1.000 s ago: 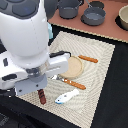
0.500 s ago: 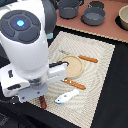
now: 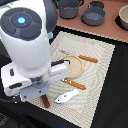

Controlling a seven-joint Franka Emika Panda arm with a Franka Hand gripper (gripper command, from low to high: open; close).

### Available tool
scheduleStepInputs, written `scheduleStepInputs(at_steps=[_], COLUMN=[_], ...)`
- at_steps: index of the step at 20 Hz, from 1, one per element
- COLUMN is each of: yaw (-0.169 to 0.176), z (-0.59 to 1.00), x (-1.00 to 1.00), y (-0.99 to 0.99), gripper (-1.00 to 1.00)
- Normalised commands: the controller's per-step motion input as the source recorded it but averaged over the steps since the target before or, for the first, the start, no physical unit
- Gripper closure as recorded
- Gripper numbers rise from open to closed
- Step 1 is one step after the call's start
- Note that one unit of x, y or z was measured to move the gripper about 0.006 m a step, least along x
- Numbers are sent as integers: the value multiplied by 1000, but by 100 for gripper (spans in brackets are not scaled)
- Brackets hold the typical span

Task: Interact with the objects in diverse but meaningful ways.

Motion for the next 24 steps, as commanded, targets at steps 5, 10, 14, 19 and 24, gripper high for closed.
scheduleStepInputs(at_steps=[5, 10, 14, 19, 24], yaw=[1, 13, 5, 72, 200], z=[509, 94, 20, 135, 353], x=[257, 366, 283, 359, 198], y=[262, 47, 145, 114, 73], gripper=[-100, -100, -100, -100, -100])
